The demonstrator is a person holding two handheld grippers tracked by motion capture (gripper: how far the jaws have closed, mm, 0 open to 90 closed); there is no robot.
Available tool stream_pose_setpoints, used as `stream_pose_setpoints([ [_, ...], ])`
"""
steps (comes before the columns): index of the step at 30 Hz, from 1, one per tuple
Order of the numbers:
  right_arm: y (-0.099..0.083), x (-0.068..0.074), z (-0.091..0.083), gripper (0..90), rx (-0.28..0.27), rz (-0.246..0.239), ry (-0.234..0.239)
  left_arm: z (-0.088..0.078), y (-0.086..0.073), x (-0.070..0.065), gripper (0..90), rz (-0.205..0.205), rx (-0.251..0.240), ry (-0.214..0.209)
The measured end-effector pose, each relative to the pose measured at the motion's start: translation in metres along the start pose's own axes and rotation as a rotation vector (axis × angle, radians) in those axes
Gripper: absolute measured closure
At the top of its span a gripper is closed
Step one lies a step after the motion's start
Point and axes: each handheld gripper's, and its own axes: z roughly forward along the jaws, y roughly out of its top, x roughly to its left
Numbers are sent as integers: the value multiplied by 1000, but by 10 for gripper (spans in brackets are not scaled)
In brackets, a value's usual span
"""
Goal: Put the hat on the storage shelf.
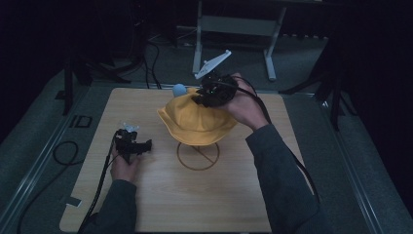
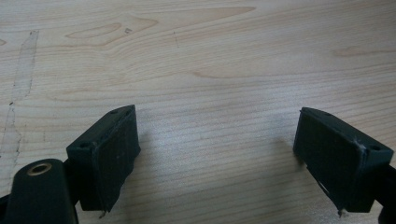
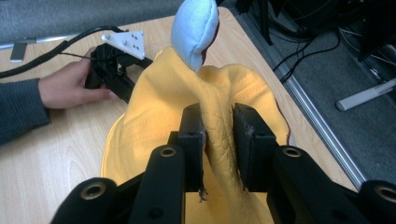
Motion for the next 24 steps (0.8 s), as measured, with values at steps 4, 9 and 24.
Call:
stream_pose_setpoints([
  [4,2,2,6,712,15,6,14,0,0,0,144,0,-2,1],
  [9,1,0,7,627,22,7,-23,0,0,0,144,0,-2,1],
  [24,-3,-2,-42,386,-109,59,-104,0,0,0,144,6,1,-1],
])
